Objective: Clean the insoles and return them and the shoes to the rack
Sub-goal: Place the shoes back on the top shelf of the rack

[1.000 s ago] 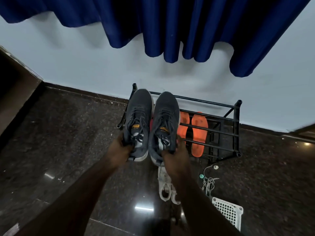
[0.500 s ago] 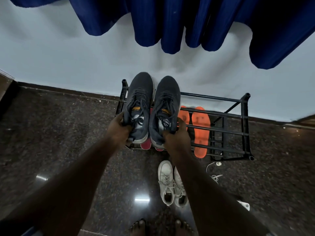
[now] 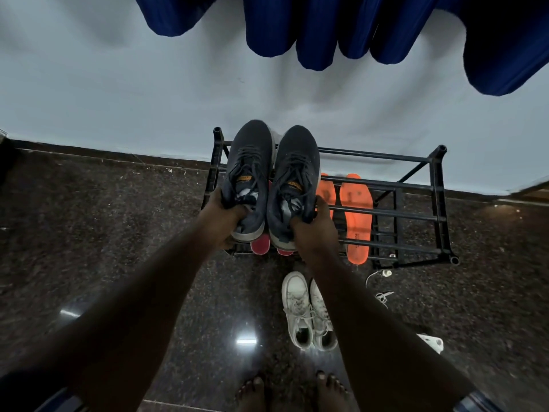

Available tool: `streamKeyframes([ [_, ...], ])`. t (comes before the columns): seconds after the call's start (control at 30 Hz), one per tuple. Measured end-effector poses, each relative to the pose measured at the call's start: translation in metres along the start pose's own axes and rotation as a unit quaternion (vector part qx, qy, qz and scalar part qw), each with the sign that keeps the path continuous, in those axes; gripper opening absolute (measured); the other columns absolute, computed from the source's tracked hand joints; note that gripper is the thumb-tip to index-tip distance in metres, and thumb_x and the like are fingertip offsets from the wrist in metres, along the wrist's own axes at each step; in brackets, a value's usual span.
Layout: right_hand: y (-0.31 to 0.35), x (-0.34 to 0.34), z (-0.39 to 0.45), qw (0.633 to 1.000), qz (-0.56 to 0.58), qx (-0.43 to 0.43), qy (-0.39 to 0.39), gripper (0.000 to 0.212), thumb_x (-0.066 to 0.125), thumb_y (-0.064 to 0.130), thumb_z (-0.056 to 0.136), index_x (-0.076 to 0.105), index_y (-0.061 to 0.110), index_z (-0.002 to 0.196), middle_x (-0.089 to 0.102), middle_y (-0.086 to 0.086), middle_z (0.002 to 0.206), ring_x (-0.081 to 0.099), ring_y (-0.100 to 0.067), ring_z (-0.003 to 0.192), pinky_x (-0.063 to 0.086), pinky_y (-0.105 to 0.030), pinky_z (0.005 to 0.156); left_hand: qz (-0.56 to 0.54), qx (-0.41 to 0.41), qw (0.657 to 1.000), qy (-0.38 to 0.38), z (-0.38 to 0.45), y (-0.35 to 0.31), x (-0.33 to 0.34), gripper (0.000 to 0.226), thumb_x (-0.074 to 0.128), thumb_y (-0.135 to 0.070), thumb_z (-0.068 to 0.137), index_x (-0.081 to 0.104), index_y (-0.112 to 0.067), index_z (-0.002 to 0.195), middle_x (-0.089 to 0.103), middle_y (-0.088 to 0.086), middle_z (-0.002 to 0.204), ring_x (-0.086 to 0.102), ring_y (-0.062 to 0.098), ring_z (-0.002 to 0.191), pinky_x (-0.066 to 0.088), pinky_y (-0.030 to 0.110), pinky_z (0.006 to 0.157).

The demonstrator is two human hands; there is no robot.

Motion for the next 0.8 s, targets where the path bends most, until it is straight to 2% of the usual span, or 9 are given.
streamKeyframes([
  [0.03,0.003,0.000,-0.002,1.000,0.003,-0.016,-0.008,0.058,0.068,0.025,0.084,0.044,0.025,0.137,0.066,0.004,0.111,0.062,-0.015,0.100,0.042,-0.019,0.075,-0.002,-0.012,1.000,0.004,-0.001,0.002,0.001,0.060,0.075,-0.033,0.078,0.046,-0.044,0.130,0.067,-0.003,0.121,0.068,0.027,0.102,0.060,0.049,0.066],
  [0.1,0.007,0.003,-0.005,0.999,0.007,-0.044,-0.020,0.060,0.069,0.021,0.082,0.043,0.024,0.136,0.065,0.006,0.112,0.062,-0.008,0.099,0.048,-0.017,0.077,-0.017,-0.010,1.000,0.009,-0.002,0.005,0.005,0.059,0.072,-0.025,0.086,0.043,-0.042,0.134,0.065,-0.003,0.123,0.067,0.021,0.099,0.058,0.037,0.058],
  [0.17,0.004,0.011,-0.006,0.998,-0.015,-0.055,-0.017,0.063,0.066,0.028,0.081,0.042,0.024,0.138,0.063,0.001,0.119,0.061,-0.013,0.108,0.054,-0.030,0.089,-0.024,0.004,1.000,0.010,-0.001,0.006,0.007,0.055,0.065,-0.017,0.093,0.042,-0.040,0.137,0.066,-0.001,0.121,0.066,0.018,0.091,0.053,0.029,0.052],
  [0.27,-0.001,0.017,-0.004,0.996,-0.055,-0.066,-0.007,0.069,0.058,0.036,0.081,0.036,0.024,0.145,0.057,-0.004,0.131,0.056,-0.020,0.120,0.051,-0.042,0.097,0.009,0.021,1.000,0.014,0.001,0.004,0.008,0.053,0.061,-0.018,0.096,0.041,-0.041,0.139,0.066,-0.002,0.120,0.067,0.020,0.097,0.052,0.030,0.059],
  [0.4,-0.005,0.018,-0.001,0.995,-0.076,-0.070,0.001,0.070,0.059,0.028,0.086,0.031,0.022,0.149,0.051,-0.008,0.138,0.052,-0.026,0.125,0.049,-0.045,0.099,0.031,0.027,0.999,0.019,0.000,0.002,0.008,0.052,0.062,-0.021,0.097,0.038,-0.038,0.140,0.064,0.000,0.122,0.065,0.021,0.098,0.054,0.034,0.067],
  [0.53,0.001,0.016,-0.003,0.997,-0.050,-0.052,0.036,0.073,0.060,0.031,0.089,0.024,0.024,0.153,0.050,-0.007,0.141,0.049,-0.024,0.128,0.046,-0.044,0.103,0.039,0.067,0.997,-0.009,-0.004,0.002,0.003,0.056,0.061,-0.042,0.097,0.034,-0.029,0.144,0.061,0.001,0.128,0.066,0.021,0.105,0.060,0.036,0.074],
  [0.63,0.001,-0.005,-0.012,0.998,-0.020,-0.059,0.011,0.070,0.060,0.033,0.089,0.029,0.023,0.151,0.048,-0.002,0.145,0.048,-0.020,0.129,0.041,-0.035,0.108,0.031,0.077,0.991,-0.108,-0.022,0.013,-0.002,0.062,0.048,-0.066,0.093,0.046,-0.022,0.136,0.066,0.004,0.120,0.067,0.020,0.102,0.059,0.040,0.078],
  [0.73,-0.023,-0.045,-0.039,0.996,0.015,-0.007,-0.085,0.056,0.063,0.034,0.087,0.045,0.029,0.140,0.064,0.003,0.122,0.066,-0.016,0.100,0.052,-0.030,0.089,0.015,0.096,0.968,-0.232,-0.052,0.053,-0.002,0.036,0.047,-0.042,0.101,0.059,-0.011,0.116,0.067,0.007,0.101,0.066,0.020,0.089,0.053,0.036,0.069],
  [0.8,-0.057,-0.068,-0.061,0.990,0.030,0.043,-0.132,0.046,0.064,0.031,0.082,0.055,0.030,0.127,0.069,0.006,0.098,0.068,-0.017,0.085,0.055,-0.037,0.080,0.053,0.068,0.969,-0.230,-0.067,0.088,0.014,0.030,0.051,-0.032,0.099,0.061,-0.006,0.110,0.065,0.013,0.101,0.063,0.029,0.092,0.047,0.037,0.076],
])
Point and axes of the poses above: each hand's wrist, its own z-axis towards the middle knuckle, its own x-axis out of the palm, y = z × x, the point moved 5 cm from there along z, towards the middle knuckle
